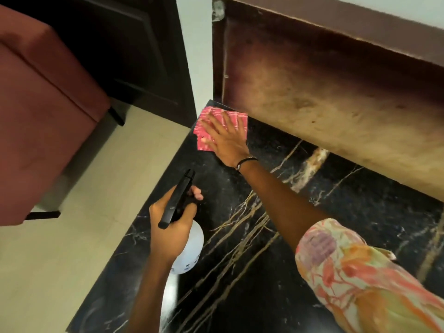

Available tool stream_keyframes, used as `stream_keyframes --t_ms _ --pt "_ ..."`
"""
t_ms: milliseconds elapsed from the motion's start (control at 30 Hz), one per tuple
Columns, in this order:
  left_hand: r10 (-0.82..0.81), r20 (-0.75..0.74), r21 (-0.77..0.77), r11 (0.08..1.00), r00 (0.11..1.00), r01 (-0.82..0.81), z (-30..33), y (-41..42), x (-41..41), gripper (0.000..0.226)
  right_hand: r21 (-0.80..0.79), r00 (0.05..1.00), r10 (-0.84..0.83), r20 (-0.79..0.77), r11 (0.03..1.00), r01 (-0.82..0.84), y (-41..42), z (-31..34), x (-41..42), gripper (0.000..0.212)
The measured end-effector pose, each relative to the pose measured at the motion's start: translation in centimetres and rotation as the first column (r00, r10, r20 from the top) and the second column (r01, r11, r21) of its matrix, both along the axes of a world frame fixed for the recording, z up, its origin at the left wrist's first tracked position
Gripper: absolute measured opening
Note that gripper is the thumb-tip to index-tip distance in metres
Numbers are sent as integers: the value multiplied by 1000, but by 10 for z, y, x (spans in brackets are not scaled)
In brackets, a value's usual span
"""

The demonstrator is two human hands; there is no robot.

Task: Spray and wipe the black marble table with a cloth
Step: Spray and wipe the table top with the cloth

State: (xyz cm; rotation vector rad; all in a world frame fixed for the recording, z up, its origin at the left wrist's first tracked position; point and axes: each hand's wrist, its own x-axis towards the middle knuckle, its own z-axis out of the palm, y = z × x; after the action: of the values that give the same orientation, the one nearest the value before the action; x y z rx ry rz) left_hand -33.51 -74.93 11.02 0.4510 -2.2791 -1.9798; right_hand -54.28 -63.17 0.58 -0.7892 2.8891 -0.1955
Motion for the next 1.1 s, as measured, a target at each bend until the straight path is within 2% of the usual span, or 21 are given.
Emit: stream_keyframes --t_ms 100,267,367,500,567,667,733,833,933,1000,1033,1100 --pt "-13 -9 20 1000 1000 13 -1 -6 -2 21 0 994 103 -37 995 -103 -27 0 -14 52" --pt "-37 -55 30 999 998 39 -3 -8 0 18 -25 993 76 -92 997 -79 -38 5 -50 48" --pt "-34 -41 42 998 999 36 -3 -7 -1 19 -29 992 -52 -117 998 49 -55 7 -54 41" --pt "-64 -47 13 998 997 65 -2 -7 -1 20 18 938 -347 -9 938 348 -97 11 -56 41" --pt "-67 -53 -9 998 996 66 -2 -6 0 21 15 933 -360 -1 933 360 -101 9 -56 42" --pt "-60 -71 -29 998 996 58 -2 -6 1 20 -109 953 -300 -47 950 293 -84 5 -44 43" --pt "-59 -80 -24 998 995 57 -3 -6 2 21 -187 942 -328 -68 932 311 -71 2 -28 46" --pt "-50 -87 0 999 995 50 -4 -7 2 23 -226 890 -454 -43 872 434 -55 -6 -4 53" --pt "-43 -90 18 999 995 44 -3 -8 1 24 -231 767 -637 -83 761 607 -52 -9 2 54" --pt "-41 -87 23 999 995 44 -3 -8 1 24 -216 696 -716 -54 689 692 -63 -5 -3 55" --pt "-42 -87 25 999 995 44 -3 -8 1 24 -199 683 -730 -35 675 711 -70 -4 -6 56" --pt "-42 -94 29 999 995 45 -5 -9 3 22 -166 714 -697 -58 712 682 -73 -3 -10 56"
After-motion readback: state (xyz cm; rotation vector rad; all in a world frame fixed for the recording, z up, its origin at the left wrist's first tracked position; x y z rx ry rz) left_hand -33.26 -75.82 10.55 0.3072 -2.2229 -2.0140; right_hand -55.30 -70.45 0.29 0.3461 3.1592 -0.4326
